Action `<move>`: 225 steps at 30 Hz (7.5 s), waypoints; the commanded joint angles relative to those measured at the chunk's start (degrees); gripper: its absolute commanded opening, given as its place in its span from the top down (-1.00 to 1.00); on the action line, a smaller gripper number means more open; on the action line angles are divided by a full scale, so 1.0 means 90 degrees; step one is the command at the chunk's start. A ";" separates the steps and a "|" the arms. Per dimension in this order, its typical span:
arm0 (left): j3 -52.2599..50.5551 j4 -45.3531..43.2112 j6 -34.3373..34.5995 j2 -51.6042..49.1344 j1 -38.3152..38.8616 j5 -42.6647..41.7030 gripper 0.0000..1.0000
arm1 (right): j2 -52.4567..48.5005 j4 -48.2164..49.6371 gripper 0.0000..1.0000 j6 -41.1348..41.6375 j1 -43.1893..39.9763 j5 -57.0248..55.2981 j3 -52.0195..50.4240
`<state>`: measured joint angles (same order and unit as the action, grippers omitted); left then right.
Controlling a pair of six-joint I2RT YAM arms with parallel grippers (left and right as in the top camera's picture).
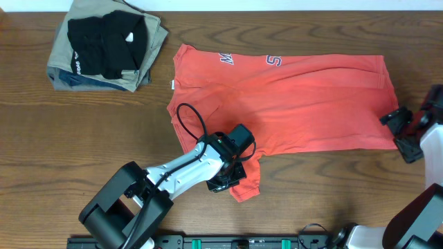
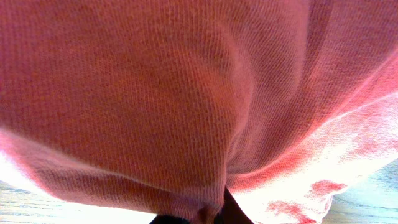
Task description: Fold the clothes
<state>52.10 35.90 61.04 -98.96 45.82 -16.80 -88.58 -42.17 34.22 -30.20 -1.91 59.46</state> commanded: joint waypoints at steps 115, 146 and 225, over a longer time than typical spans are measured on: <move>0.0430 -0.3818 -0.3400 -0.0002 -0.2336 0.3169 0.87 | -0.2705 0.2669 0.97 0.0214 0.1302 -0.0143 0.2387; 0.0418 -0.4065 -0.3543 -0.0328 -0.2620 0.3706 -0.68 | -0.2909 0.2385 -0.99 -0.0464 0.1173 -0.0935 0.2475; 0.0379 0.0240 -0.3487 0.0755 -0.2594 0.0559 -0.95 | -0.3043 0.0444 0.98 -0.1127 0.0367 -0.0097 0.2720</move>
<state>55.20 37.10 30.15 -91.68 22.52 -6.63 -120.60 -37.12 20.67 -25.43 2.31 84.33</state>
